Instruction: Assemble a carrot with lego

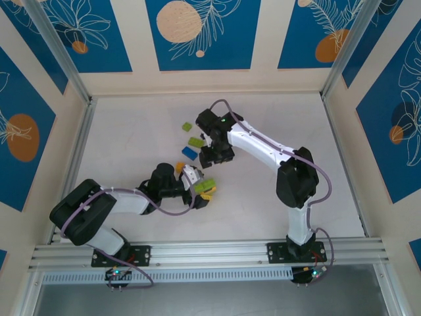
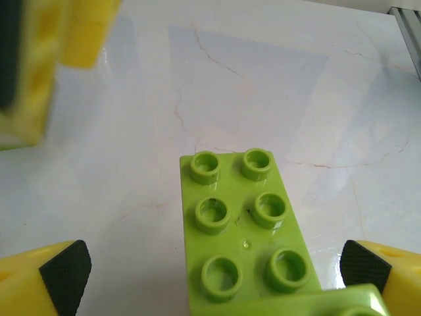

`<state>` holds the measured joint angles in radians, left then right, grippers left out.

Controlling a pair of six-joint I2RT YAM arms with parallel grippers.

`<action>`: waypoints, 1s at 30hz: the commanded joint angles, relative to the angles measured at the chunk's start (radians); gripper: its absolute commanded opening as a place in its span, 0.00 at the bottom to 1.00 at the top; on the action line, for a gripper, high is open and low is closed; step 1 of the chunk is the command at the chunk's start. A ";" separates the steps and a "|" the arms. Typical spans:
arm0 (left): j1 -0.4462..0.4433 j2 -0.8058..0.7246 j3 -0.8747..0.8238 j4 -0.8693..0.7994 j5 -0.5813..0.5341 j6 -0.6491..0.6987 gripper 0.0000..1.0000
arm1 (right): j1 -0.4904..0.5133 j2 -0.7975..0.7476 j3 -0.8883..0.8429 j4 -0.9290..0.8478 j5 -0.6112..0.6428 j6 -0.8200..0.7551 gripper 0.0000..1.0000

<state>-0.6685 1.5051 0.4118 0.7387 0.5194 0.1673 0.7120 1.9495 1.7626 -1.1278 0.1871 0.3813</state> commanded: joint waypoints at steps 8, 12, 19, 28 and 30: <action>0.015 -0.003 0.015 -0.002 0.031 0.026 0.84 | -0.121 0.044 0.052 0.025 0.048 -0.067 0.60; 0.015 -0.008 0.011 0.006 0.043 0.025 0.74 | -0.169 0.082 0.061 0.034 0.021 -0.087 0.60; 0.022 -0.017 -0.010 0.054 0.051 0.011 0.68 | -0.216 0.147 0.042 0.071 0.011 -0.098 0.60; 0.034 -0.043 -0.040 0.113 0.069 -0.016 0.69 | -0.236 0.193 0.008 0.104 -0.008 -0.100 0.60; 0.037 -0.045 -0.044 0.127 0.080 -0.024 0.67 | -0.237 0.195 0.002 0.109 -0.008 -0.101 0.60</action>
<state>-0.6479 1.4834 0.3813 0.8074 0.5537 0.1570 0.4812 2.1269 1.7824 -1.0298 0.2100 0.2935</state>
